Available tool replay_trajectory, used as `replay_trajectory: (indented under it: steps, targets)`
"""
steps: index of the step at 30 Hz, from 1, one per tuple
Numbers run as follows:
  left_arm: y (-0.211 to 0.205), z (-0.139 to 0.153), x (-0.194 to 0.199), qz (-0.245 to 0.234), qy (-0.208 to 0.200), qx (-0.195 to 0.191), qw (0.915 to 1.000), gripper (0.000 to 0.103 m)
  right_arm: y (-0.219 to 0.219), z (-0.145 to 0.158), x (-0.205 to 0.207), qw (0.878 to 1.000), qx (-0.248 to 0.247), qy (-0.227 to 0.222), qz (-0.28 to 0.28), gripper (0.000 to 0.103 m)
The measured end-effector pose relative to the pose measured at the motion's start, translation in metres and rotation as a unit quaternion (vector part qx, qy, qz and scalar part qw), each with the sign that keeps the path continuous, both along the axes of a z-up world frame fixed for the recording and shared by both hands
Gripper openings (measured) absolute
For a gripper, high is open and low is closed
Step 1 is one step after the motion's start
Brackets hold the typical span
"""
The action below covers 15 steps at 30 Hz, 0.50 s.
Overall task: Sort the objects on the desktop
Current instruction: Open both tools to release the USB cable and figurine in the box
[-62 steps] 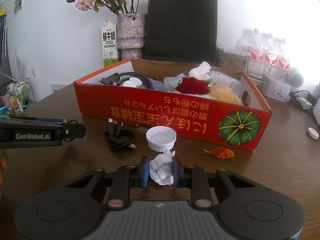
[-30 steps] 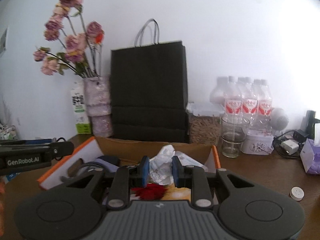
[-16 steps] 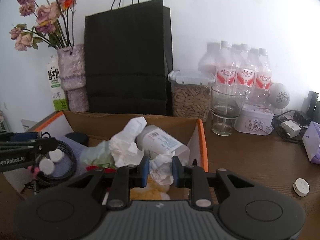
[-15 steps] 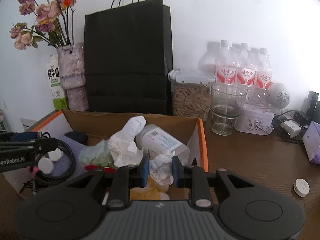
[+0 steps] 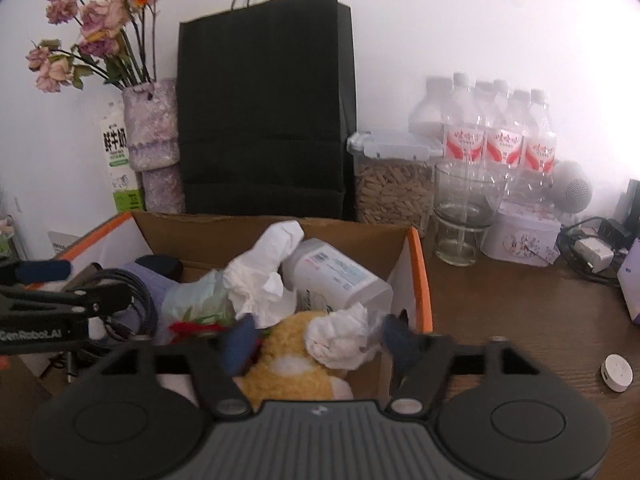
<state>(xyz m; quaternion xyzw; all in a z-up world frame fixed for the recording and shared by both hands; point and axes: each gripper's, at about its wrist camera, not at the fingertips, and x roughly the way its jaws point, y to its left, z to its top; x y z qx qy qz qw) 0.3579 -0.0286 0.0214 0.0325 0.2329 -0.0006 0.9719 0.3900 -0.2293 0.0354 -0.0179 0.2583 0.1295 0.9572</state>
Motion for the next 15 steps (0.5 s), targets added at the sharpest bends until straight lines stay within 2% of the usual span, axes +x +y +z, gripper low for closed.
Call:
replay_trajectory:
  steps: [2, 5, 15]
  targets:
    - [0.001, 0.003, -0.002, 0.009, -0.009, -0.001, 0.9999, 0.103, 0.002, 0.004, -0.004, 1.000, -0.004, -0.011, 0.000, 0.099]
    - [0.003, 0.006, -0.003, 0.013, -0.008, -0.006, 0.9999, 0.103, 0.004, 0.009, -0.007, 1.000, -0.006, -0.021, -0.003, 0.103]
    - [0.003, 0.011, -0.014, 0.027, -0.033, -0.010, 0.9991, 0.103, 0.003, 0.019, -0.019, 0.999, 0.006, -0.038, -0.011, 0.103]
